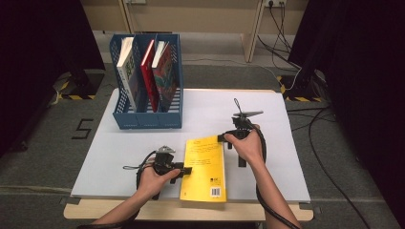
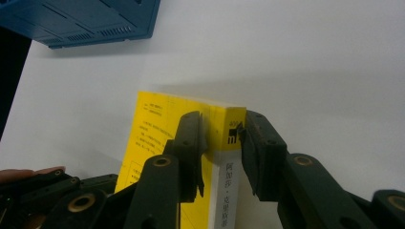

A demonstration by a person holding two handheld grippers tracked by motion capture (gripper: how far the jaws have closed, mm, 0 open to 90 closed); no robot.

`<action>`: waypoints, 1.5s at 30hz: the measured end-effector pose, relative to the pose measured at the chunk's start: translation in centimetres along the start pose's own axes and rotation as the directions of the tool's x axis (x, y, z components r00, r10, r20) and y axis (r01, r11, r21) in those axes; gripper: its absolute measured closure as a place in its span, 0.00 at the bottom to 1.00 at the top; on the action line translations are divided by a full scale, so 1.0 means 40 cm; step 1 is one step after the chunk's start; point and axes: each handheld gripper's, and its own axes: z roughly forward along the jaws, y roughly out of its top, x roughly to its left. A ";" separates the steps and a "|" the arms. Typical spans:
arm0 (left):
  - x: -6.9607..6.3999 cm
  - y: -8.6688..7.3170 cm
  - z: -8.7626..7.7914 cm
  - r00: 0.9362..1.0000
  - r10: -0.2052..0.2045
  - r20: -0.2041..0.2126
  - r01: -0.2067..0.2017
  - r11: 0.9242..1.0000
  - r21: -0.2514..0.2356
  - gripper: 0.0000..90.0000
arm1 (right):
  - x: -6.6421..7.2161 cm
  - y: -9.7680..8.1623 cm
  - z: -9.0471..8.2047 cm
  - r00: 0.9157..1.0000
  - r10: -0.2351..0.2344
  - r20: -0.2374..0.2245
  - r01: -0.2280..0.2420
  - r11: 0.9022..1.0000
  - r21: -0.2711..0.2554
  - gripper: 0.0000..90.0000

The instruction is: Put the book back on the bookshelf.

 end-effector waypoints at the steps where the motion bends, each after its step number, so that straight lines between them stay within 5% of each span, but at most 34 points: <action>1: 0.000 0.000 0.000 1.000 0.000 0.000 0.000 1.000 0.000 0.59 | 0.000 0.000 0.000 1.000 0.000 0.000 0.000 1.000 0.000 0.77; 3: 0.001 -0.001 0.000 1.000 0.000 0.001 0.000 1.000 -0.001 0.59 | -0.005 -0.001 0.008 1.000 -0.001 0.022 0.001 1.000 0.007 0.78; 15: 0.011 0.000 -0.005 1.000 -0.015 0.024 0.015 0.999 -0.034 0.59 | 0.010 0.014 -0.022 0.999 0.026 -0.020 -0.026 0.999 -0.025 0.84; 22: 0.024 0.030 -0.012 0.999 -0.017 -0.030 0.015 0.998 -0.069 0.63 | 0.030 0.043 -0.075 0.999 0.028 0.041 -0.025 0.997 -0.080 0.85; 36: 0.029 0.056 0.030 0.998 -0.016 -0.062 0.013 0.999 -0.048 0.68 | 0.065 0.041 -0.077 0.997 -0.012 0.071 0.018 0.997 -0.079 0.85; 41: 0.035 0.065 0.010 0.993 -0.021 -0.115 0.010 0.995 -0.094 0.76 | 0.068 0.038 -0.079 0.996 -0.016 0.086 0.023 0.996 -0.085 0.85; 45: 0.039 0.073 0.013 0.990 -0.022 -0.138 0.011 0.997 -0.080 0.78 | 0.071 0.037 -0.076 0.996 -0.012 0.091 0.020 0.995 -0.093 0.85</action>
